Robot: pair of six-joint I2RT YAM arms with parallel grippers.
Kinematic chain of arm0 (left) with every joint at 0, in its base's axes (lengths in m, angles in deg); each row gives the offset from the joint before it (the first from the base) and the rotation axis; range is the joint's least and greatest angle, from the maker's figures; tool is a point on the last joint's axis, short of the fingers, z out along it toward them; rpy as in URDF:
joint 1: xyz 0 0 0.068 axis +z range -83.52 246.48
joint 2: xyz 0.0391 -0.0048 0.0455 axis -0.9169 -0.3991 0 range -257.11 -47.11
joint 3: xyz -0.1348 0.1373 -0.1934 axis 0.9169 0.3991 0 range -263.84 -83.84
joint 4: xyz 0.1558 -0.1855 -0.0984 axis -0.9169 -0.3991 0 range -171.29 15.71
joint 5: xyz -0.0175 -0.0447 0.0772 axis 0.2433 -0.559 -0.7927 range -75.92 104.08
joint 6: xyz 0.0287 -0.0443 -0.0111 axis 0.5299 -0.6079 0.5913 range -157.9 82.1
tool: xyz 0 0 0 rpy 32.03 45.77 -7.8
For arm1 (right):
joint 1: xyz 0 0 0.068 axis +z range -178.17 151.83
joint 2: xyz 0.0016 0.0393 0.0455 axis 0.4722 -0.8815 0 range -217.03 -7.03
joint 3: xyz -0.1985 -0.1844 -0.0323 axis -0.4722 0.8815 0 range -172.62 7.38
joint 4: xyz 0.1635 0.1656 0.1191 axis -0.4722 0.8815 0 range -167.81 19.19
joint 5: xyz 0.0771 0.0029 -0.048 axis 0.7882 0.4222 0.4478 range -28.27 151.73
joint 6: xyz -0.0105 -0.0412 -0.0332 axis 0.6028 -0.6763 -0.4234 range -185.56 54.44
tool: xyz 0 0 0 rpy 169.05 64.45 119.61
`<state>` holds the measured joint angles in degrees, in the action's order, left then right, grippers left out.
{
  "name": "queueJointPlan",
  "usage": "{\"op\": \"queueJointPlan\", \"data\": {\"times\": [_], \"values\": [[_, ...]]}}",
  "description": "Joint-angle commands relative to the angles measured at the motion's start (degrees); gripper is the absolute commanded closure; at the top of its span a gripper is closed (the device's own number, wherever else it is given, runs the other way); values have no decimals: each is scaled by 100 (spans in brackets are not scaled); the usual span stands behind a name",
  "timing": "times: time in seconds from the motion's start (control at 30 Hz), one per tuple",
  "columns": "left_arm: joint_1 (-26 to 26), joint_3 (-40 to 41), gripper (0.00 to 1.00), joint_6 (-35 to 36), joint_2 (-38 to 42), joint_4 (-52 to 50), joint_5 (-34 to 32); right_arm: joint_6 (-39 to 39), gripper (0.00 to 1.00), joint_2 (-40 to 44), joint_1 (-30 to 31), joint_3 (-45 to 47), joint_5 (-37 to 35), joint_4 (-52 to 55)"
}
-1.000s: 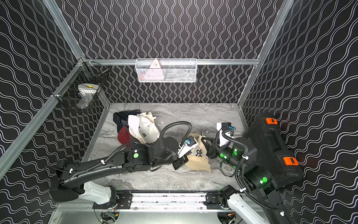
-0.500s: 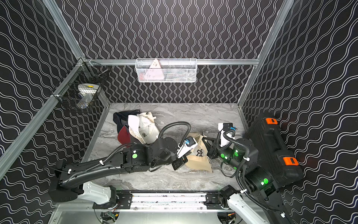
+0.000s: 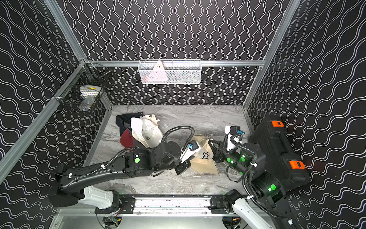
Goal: Open the adjustable buckle of the baseball cap
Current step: Pull the adjustable strap on the baseball cap.
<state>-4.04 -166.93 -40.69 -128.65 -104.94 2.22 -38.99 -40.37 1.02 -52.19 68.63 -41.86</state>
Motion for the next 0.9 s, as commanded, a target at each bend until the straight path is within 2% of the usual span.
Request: {"op": "queueJointPlan", "data": {"times": [0.0, 0.53, 0.87], "values": [[-6, 29, 100, -38, 53, 25, -62, 103, 100, 18, 8, 13, -130, -226], [-1, 163, 100, -60, 238, 175, -84, 182, 100, 64, 11, 111, -493, -10], [-5, 57, 100, -69, 305, 249, -238, 208, 100, 132, 8, 261, -439, 86]]}}
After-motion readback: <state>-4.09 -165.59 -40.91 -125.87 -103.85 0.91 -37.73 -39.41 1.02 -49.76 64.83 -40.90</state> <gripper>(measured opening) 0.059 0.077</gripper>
